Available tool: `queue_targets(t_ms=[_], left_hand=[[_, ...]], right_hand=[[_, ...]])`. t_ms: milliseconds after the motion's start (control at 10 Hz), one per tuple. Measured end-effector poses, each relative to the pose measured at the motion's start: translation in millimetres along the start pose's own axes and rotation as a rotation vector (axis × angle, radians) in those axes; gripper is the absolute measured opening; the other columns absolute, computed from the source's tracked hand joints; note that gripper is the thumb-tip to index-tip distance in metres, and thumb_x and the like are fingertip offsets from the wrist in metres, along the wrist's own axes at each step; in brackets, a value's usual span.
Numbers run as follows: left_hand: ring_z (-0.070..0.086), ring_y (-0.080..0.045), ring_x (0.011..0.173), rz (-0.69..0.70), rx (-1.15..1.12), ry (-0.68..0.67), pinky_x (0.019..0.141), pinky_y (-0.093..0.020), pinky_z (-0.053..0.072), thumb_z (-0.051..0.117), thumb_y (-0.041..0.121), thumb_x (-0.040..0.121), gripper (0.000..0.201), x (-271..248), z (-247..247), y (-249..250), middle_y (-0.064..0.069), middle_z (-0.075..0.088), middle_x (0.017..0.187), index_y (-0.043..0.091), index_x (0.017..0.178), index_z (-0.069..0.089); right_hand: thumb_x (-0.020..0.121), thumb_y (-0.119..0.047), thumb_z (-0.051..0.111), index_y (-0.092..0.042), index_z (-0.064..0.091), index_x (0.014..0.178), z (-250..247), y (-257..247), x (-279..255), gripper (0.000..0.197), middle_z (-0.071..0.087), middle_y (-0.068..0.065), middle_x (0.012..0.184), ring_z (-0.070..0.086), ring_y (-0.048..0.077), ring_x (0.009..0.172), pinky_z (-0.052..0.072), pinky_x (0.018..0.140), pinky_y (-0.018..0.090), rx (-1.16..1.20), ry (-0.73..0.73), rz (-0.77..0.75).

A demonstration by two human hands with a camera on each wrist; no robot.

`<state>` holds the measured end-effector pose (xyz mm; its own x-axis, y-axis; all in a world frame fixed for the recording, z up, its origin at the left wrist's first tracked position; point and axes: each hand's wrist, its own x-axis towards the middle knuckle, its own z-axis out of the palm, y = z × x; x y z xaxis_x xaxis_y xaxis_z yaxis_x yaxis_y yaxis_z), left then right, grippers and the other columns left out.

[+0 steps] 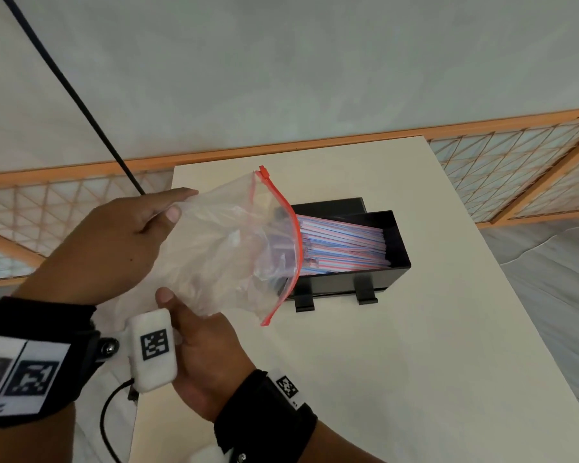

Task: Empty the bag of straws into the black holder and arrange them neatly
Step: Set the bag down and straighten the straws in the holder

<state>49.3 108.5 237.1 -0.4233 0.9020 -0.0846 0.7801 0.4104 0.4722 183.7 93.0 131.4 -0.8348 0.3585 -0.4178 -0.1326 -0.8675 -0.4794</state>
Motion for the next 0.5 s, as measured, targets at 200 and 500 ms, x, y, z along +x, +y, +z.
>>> queue_targets(t_ms=[200,500], left_hand=[[0.055,-0.017,0.102,-0.121,-0.310,0.176,0.089,-0.036,0.044,0.042,0.045,0.101,0.026,-43.2,5.3,-50.9,0.039,0.060,0.093,0.067,0.101,0.055],[0.061,0.023,0.065,-0.609,-0.859,0.326,0.054,0.002,0.045,0.045,0.067,0.066,0.095,-98.4,142.3,-136.9,0.028,0.072,0.078,0.002,0.136,0.051]], right_hand=[[0.083,-0.040,0.083,-0.022,0.055,0.140,-18.1,22.7,14.0,0.066,0.066,0.004,0.138,0.062,0.021,0.129,0.045,0.114,0.047,-0.249,0.040,-0.129],[0.082,-0.048,0.081,-0.032,0.068,0.120,-106.6,-21.8,-39.7,0.044,0.074,-0.013,0.109,0.066,-0.001,0.104,0.050,0.088,0.016,-1.147,0.255,-0.270]])
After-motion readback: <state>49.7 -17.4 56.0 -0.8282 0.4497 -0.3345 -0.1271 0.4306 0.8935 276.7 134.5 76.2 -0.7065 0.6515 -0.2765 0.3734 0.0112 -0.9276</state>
